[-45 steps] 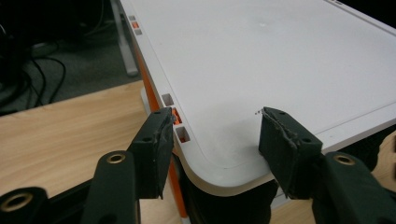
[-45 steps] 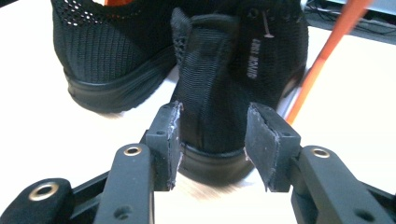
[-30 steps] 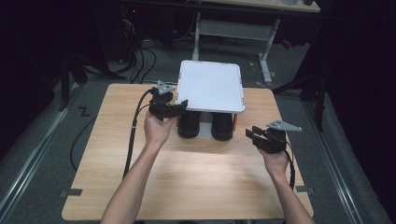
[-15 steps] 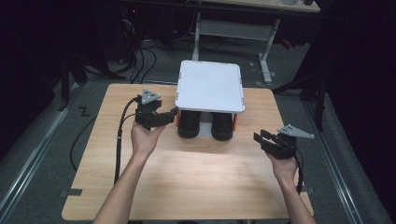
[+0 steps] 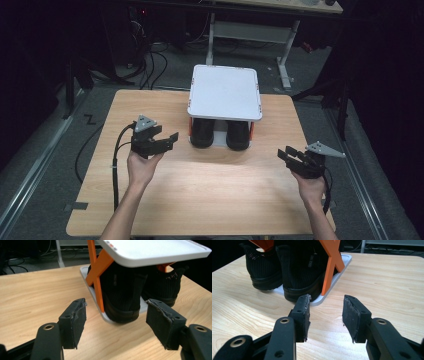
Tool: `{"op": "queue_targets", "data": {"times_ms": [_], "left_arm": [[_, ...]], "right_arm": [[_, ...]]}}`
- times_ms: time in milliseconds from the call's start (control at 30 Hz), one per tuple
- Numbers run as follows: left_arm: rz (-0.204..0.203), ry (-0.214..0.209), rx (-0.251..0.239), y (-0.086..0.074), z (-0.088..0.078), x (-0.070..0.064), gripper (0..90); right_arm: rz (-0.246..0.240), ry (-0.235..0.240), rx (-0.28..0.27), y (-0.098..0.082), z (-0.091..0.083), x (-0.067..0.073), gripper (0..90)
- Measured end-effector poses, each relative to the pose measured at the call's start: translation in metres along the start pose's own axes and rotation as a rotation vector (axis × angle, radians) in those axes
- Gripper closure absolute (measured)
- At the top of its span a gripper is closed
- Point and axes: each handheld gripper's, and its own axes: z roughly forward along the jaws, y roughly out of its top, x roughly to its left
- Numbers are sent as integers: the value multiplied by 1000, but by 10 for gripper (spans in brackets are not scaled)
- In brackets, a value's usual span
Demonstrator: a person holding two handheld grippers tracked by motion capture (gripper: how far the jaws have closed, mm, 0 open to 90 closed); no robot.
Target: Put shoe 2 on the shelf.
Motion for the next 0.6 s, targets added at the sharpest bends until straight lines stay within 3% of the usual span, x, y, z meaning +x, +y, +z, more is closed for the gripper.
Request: {"op": "queue_targets", "data": {"times_ms": [267, 600], "left_arm": [[-15, 22, 85, -19, -12, 19, 328], [-48, 70, 96, -36, -27, 44, 321]], "right_arm": [[27, -3, 5, -11, -1, -3, 565], [61, -36, 25, -30, -6, -15, 557]]}}
